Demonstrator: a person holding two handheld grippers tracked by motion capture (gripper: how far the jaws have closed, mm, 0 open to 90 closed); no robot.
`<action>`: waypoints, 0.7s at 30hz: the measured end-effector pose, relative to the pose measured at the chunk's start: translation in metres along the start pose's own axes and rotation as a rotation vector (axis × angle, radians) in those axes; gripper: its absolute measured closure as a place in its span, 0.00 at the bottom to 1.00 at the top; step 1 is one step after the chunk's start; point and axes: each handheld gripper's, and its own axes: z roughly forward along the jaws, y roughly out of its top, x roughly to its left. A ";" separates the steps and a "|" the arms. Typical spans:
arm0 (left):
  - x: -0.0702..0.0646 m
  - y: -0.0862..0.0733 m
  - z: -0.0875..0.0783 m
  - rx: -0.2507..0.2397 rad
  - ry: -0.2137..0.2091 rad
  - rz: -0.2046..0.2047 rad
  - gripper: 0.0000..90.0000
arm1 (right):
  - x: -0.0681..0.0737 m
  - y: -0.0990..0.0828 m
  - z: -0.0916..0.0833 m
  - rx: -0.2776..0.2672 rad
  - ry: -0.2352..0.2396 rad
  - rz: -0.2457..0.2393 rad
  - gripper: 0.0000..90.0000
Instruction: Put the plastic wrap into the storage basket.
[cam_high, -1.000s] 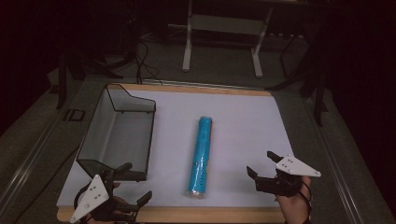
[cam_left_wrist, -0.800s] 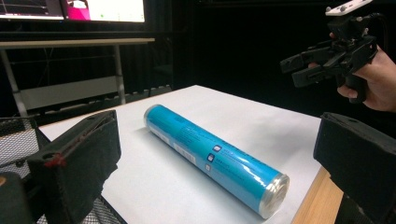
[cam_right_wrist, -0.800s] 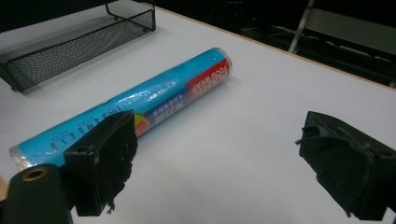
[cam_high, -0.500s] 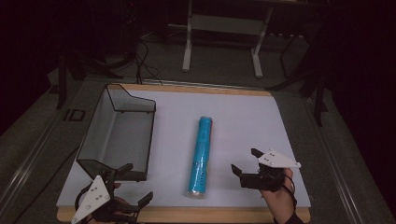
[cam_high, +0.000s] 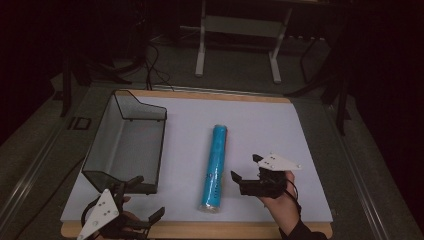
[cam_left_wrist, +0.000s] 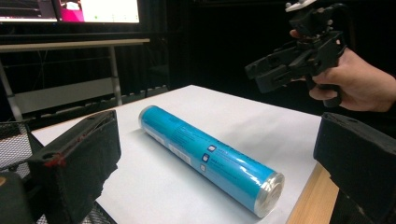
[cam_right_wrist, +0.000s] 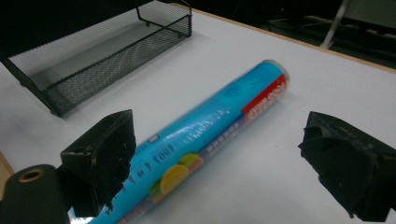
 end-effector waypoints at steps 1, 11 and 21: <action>0.000 0.000 0.000 0.000 0.000 0.000 0.02 | 0.000 0.000 0.000 0.000 0.000 0.000 0.11; -0.002 0.000 0.001 0.001 -0.002 0.016 0.02 | 0.018 0.014 0.024 0.061 -0.056 0.031 0.11; -0.003 0.000 0.003 0.005 -0.011 0.026 0.02 | 0.032 0.026 0.050 0.127 -0.100 0.131 0.11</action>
